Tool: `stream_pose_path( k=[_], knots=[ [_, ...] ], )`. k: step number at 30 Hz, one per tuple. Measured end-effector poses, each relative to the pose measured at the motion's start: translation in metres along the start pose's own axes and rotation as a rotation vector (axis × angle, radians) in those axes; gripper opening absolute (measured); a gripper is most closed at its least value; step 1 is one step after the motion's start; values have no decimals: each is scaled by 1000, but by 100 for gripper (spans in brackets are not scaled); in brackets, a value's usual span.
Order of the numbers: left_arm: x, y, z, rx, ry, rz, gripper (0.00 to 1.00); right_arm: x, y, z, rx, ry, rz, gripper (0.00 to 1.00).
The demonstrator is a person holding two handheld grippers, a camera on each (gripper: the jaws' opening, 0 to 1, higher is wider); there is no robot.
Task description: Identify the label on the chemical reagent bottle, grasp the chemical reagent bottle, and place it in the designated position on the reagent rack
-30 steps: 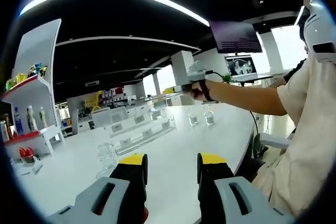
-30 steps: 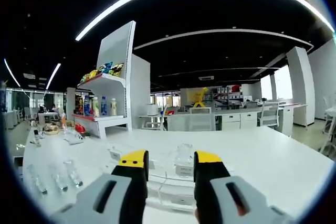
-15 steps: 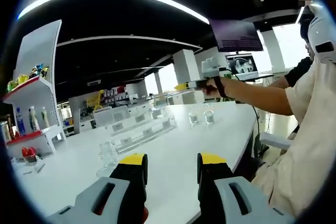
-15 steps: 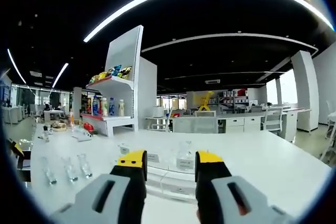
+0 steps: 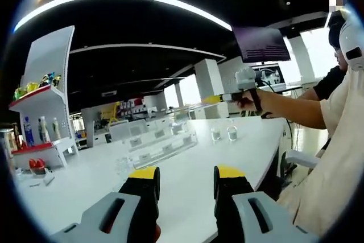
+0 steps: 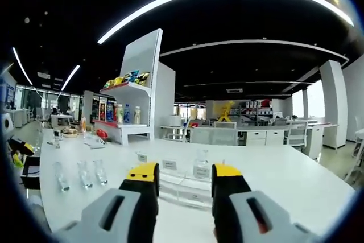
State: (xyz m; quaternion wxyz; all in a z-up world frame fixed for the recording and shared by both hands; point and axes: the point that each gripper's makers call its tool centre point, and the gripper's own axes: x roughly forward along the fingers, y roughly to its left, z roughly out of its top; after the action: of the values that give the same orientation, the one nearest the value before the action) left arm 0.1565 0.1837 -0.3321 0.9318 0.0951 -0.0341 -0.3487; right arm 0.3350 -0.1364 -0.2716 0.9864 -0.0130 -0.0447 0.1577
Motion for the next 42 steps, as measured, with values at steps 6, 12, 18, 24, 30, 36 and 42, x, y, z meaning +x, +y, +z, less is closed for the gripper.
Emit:
stream_pose_path(
  k=[6,12,18,24,30,36,42],
  knots=[
    [-4,12,3,-15,-25,47,39,-16,-3,-1,-12,6,-9,38],
    [-9,17,2,-12,-32,54,39,-28,-4,-4,-59,21,-36,38],
    [-16,27,5,-30,-53,88,39,-46,-1,3,-79,14,-50,39],
    [-19,28,2,-26,-42,94,39,-57,-6,-3,-94,27,-79,39],
    [-17,24,2,-26,-38,85,39,-75,-6,2,-98,8,-109,39],
    [-18,24,3,-29,-45,88,39,-90,-13,-3,-68,7,-128,39],
    [-21,26,3,-25,-43,98,39,-107,-14,-10,-81,-8,-175,40]
  ],
)
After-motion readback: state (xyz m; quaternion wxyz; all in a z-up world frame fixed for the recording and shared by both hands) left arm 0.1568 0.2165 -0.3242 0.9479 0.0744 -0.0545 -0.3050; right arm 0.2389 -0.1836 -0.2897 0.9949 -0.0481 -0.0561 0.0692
